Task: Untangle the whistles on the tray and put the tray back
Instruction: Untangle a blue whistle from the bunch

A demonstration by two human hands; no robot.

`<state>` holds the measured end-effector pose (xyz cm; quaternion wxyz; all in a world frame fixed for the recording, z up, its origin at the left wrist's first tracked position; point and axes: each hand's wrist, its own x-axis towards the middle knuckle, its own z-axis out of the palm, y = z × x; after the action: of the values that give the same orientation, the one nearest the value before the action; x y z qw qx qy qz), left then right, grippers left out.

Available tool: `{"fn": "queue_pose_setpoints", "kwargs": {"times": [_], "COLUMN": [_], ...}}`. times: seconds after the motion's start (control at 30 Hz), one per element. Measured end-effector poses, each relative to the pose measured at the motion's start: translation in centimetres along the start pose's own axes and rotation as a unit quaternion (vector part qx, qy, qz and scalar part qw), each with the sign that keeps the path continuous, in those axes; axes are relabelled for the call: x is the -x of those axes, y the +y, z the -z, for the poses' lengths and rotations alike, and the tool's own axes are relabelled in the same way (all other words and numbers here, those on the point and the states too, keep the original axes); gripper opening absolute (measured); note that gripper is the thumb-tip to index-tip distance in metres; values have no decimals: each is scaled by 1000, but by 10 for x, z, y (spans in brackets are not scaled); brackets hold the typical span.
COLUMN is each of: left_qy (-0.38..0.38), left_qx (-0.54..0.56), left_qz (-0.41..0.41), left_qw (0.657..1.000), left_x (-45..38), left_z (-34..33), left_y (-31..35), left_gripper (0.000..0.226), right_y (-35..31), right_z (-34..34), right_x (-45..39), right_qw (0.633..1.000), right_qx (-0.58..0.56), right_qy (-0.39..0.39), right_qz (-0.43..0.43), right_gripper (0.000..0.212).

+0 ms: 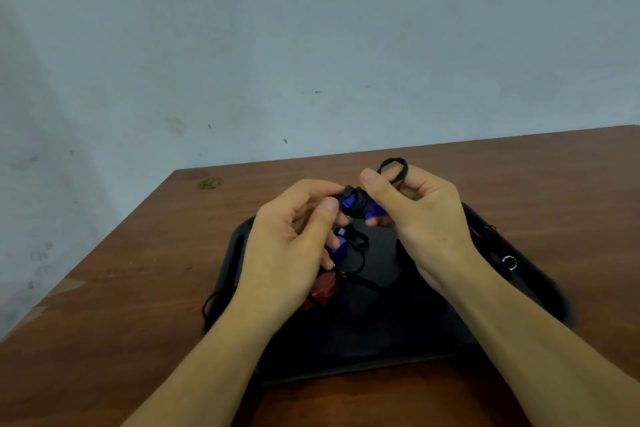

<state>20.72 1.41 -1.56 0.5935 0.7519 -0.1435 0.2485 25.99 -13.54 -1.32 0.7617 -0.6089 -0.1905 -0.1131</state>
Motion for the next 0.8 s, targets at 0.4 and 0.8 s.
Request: {"fn": "queue_pose_setpoints", "kwargs": {"times": [0.4,0.8], "left_qy": [14,14], "left_qx": [-35,70], "left_qz": [-26,22], "left_qw": [999,997], "left_x": [0,6], "left_z": [6,-14], "left_y": [5,7], "left_gripper": [16,19], "right_y": [-3,-6], "right_z": [-6,-18], "right_x": [7,14], "right_qw": [996,986], "right_qx": [-50,-96], "right_qy": [-25,1], "right_qz": [-72,-137], "right_gripper": [21,32]}}
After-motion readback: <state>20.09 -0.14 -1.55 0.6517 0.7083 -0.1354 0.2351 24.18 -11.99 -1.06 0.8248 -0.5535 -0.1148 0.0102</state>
